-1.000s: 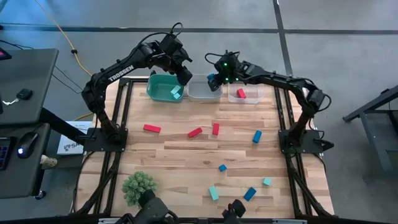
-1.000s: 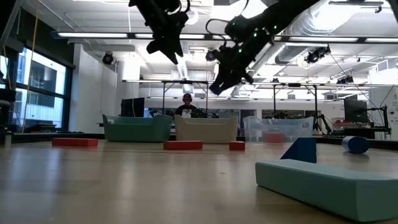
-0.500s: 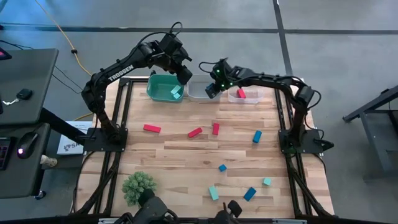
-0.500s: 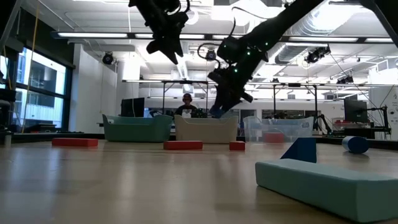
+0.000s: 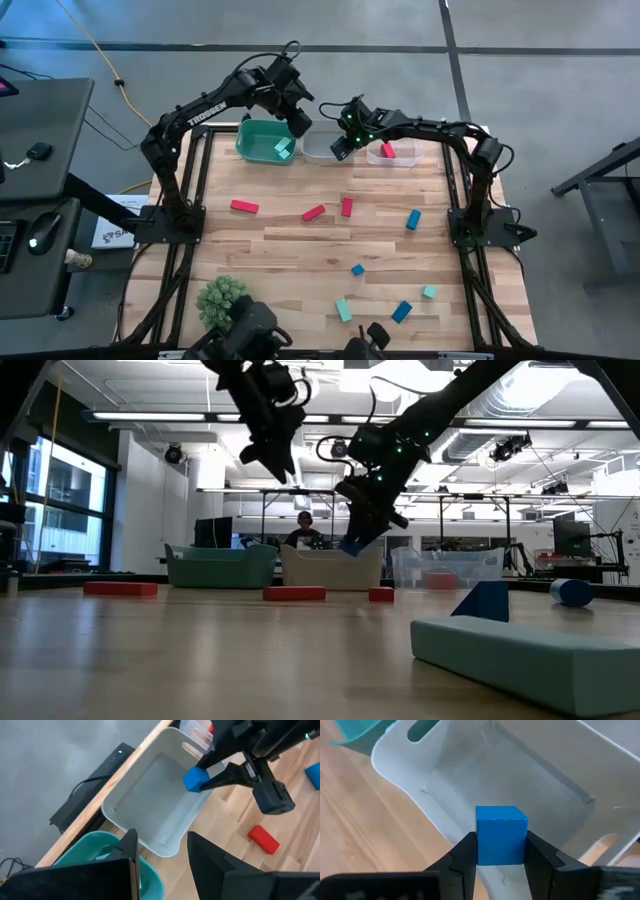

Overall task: Sort & place blocks by color
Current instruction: Put the blue block into the gray bin

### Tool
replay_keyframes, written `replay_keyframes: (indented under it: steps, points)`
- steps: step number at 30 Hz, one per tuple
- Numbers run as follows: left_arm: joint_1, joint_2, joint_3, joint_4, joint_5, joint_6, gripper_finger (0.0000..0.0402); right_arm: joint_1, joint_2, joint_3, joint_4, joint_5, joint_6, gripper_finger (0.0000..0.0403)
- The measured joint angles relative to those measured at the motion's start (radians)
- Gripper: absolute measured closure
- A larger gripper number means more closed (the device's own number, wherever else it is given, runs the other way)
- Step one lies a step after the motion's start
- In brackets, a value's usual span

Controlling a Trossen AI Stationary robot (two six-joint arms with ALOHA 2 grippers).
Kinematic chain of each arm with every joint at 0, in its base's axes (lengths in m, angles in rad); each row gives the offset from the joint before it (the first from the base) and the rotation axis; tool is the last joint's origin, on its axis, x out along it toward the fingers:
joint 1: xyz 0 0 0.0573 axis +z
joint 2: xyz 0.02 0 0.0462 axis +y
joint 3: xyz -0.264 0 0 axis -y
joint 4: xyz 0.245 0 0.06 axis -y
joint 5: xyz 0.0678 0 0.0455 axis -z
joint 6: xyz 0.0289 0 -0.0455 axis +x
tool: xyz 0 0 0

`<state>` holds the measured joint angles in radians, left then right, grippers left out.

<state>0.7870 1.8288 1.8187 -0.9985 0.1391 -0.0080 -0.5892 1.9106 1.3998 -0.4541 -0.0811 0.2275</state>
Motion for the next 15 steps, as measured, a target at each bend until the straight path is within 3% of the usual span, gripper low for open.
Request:
replay_keyframes:
  steps: [15]
  points:
    - [0.073,0.008,0.0,0.001,0.007,-0.015,0.0311,0.001,0.0,0.0,-0.056,-0.009,0.0,0.0272]
